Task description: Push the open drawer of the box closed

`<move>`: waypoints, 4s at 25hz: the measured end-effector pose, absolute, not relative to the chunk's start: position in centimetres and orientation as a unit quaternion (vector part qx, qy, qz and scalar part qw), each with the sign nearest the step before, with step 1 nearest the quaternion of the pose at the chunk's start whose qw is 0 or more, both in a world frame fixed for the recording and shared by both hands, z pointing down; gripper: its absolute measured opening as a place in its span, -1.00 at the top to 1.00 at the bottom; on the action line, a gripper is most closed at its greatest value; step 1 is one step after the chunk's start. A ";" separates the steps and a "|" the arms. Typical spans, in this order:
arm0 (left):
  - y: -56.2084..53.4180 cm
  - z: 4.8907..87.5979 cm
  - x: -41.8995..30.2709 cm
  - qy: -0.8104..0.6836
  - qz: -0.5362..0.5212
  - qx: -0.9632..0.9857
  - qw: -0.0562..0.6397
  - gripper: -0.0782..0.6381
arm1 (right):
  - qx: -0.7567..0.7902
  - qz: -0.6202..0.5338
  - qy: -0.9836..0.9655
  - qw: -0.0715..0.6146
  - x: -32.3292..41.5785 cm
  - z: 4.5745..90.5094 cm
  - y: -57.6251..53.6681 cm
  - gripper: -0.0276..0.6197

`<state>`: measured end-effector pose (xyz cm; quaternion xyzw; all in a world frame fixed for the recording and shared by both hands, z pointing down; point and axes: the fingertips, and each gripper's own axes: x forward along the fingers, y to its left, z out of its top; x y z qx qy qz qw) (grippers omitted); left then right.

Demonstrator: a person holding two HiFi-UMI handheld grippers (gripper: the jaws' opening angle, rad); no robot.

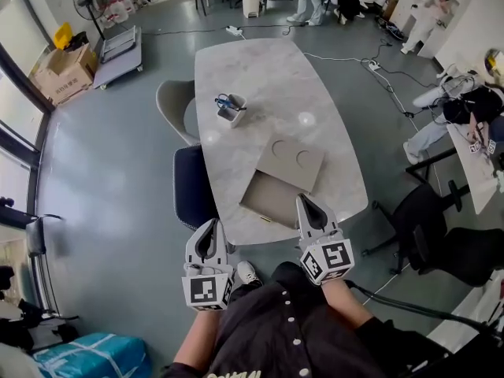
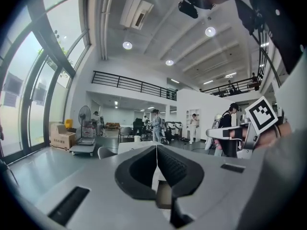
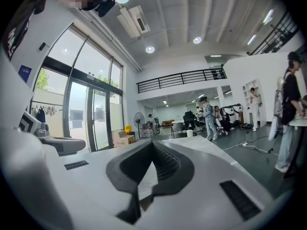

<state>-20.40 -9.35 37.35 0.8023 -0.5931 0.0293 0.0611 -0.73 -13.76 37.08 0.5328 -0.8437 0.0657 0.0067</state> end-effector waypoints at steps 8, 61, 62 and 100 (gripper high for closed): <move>-11.3 38.1 -19.4 -0.590 0.026 0.804 0.064 0.73 | 0.544 0.071 -0.836 0.008 0.7 37.5 -15.0 0.92; -10.5 56.6 -13.1 -0.536 0.138 0.801 0.228 0.73 | 0.449 0.574 -0.685 -0.016 -4.5 70.6 -11.0 0.64; -10.4 56.7 -13.2 -0.536 0.139 0.801 0.229 0.73 | 0.451 0.579 -0.679 -0.020 -4.4 70.9 -11.2 0.64; -11.8 56.5 -12.0 -0.529 0.138 0.804 0.232 0.73 | 0.460 0.651 -0.601 -0.067 -3.2 71.4 -15.3 0.79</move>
